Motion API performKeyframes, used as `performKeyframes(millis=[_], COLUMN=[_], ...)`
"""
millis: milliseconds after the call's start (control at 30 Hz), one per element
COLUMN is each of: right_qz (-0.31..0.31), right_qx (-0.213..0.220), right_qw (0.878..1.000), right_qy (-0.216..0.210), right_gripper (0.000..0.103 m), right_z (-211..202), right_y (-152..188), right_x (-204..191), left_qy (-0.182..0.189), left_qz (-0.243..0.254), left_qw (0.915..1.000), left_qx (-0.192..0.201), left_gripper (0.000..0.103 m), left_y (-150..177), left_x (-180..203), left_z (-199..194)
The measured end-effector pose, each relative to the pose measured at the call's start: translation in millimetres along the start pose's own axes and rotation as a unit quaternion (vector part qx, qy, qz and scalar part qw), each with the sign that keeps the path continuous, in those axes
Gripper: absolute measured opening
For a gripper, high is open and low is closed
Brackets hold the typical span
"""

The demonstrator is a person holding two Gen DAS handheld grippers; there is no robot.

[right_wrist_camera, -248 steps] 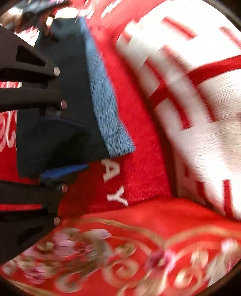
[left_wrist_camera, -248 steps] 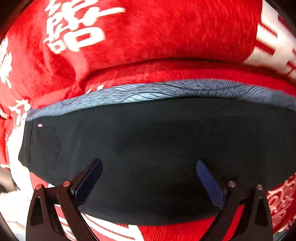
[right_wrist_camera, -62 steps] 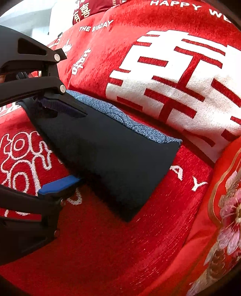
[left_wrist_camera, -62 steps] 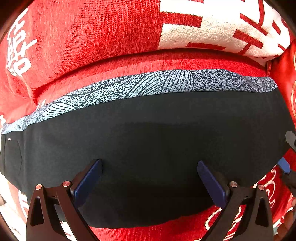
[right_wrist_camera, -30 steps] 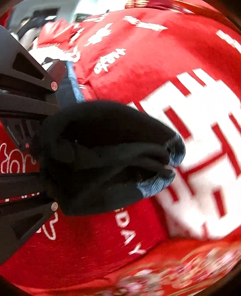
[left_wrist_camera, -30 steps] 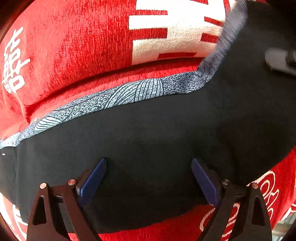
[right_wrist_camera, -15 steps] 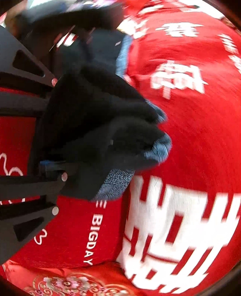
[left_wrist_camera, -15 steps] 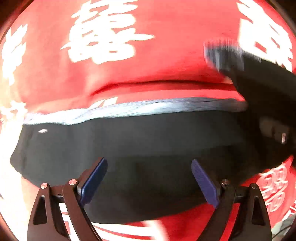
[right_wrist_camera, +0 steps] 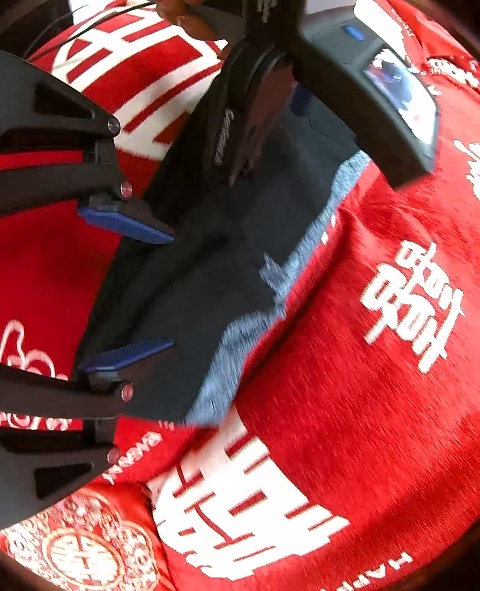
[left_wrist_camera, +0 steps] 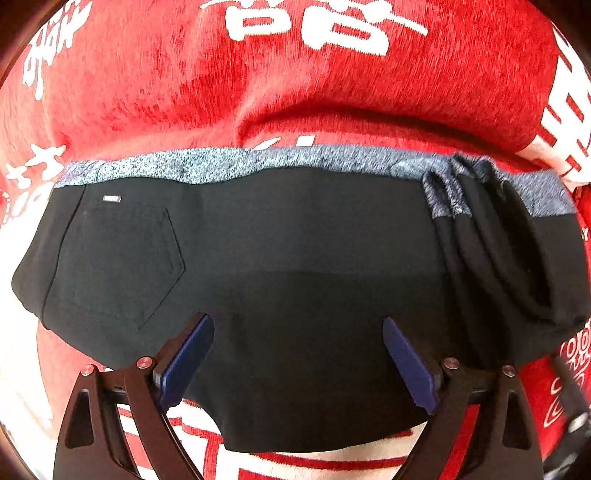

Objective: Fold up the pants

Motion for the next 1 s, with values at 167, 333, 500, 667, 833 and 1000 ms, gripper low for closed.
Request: performKeyframes(millis=[167, 333, 500, 667, 833, 1000], right_qz=[-0.038, -0.058, -0.015, -0.013, -0.034, 0.057], right_qx=[0.000, -0.041, -0.005, -0.042, -0.034, 0.013], right_qw=[0.999, 0.997, 0.998, 0.994, 0.995, 0.987], right_qy=[-0.020, -0.040, -0.069, -0.103, -0.085, -0.150], right_gripper=[0.058, 0.009, 0.008, 0.010, 0.028, 0.064], right_z=[18, 44, 7, 35, 33, -5], right_y=[-17, -17, -35, -41, -41, -26], right_x=[-16, -32, -13, -61, -69, 17], left_qy=[0.011, 0.013, 0.010, -0.005, -0.030, -0.036], left_qz=[-0.017, -0.019, -0.025, -0.052, -0.048, -0.036], left_qw=[0.9998, 0.9997, 0.9996, 0.9986, 0.9984, 0.9986], left_qx=[-0.001, -0.003, -0.002, -0.008, 0.003, 0.012], left_gripper=[0.097, 0.097, 0.096, 0.097, 0.097, 0.096], left_y=[-7, -11, -16, -19, -23, -36], left_x=[5, 3, -6, -27, -45, -37], left_z=[4, 10, 7, 8, -4, -24])
Point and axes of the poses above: each gripper's, at about its wrist camera, not at the fingertips, and z roughly the way its jaws point, x to its right, y to its underside, the point moved 7 cm from there along z, roughly the way its jaws point, and after that the axes turned 7 degrees about -x, right-handed, at the moved point
